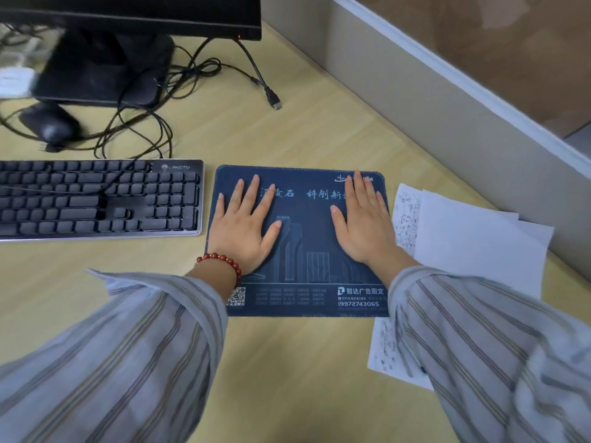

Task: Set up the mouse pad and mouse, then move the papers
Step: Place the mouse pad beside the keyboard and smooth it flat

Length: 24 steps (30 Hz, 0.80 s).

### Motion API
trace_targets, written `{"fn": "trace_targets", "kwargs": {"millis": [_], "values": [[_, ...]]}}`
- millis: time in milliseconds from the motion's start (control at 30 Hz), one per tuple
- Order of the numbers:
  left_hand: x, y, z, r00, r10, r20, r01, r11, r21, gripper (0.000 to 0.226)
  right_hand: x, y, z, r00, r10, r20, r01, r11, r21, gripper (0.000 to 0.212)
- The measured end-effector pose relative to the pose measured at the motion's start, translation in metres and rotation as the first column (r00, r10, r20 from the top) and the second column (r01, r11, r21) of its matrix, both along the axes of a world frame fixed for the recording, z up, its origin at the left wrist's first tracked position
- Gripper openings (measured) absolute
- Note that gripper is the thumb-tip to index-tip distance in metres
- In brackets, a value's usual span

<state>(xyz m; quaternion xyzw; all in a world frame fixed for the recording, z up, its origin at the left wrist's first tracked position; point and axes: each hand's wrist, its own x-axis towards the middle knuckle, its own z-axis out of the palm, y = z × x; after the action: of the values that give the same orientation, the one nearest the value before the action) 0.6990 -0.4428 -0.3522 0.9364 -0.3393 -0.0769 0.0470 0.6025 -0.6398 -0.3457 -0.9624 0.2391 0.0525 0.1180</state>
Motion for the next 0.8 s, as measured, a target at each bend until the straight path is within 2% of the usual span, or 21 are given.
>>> {"fn": "trace_targets", "kwargs": {"millis": [200, 333, 467, 567, 700, 800], "values": [[-0.026, 0.003, 0.001, 0.999, 0.019, -0.042, -0.02, 1.0, -0.021, 0.071, -0.028, 0.021, -0.003, 0.998, 0.06, -0.009, -0.06, 0.998, -0.02, 0.067], [-0.036, 0.026, 0.002, 0.998, -0.03, -0.047, 0.028, 0.998, -0.048, 0.072, -0.055, 0.013, -0.003, 0.995, 0.103, -0.003, -0.103, 0.994, -0.026, 0.073], [-0.038, 0.044, 0.002, 0.996, -0.08, -0.046, 0.077, 0.996, -0.053, 0.072, -0.073, 0.009, -0.001, 0.999, 0.039, -0.028, -0.04, 0.998, -0.048, 0.067], [-0.045, 0.049, 0.001, 0.998, -0.053, -0.027, 0.052, 0.998, -0.039, 0.072, -0.072, 0.025, 0.0, 1.0, 0.0, -0.025, -0.002, 0.999, -0.046, 0.065], [-0.058, 0.043, 0.0, 0.999, -0.01, -0.043, 0.007, 0.998, -0.066, 0.07, -0.068, 0.056, -0.006, 0.997, 0.078, 0.028, -0.079, 0.997, 0.002, 0.067], [-0.058, 0.045, 0.0, 0.998, -0.02, -0.051, 0.016, 0.997, -0.07, 0.069, -0.076, 0.046, -0.006, 0.993, 0.116, 0.027, -0.116, 0.993, -0.005, 0.068]]}}
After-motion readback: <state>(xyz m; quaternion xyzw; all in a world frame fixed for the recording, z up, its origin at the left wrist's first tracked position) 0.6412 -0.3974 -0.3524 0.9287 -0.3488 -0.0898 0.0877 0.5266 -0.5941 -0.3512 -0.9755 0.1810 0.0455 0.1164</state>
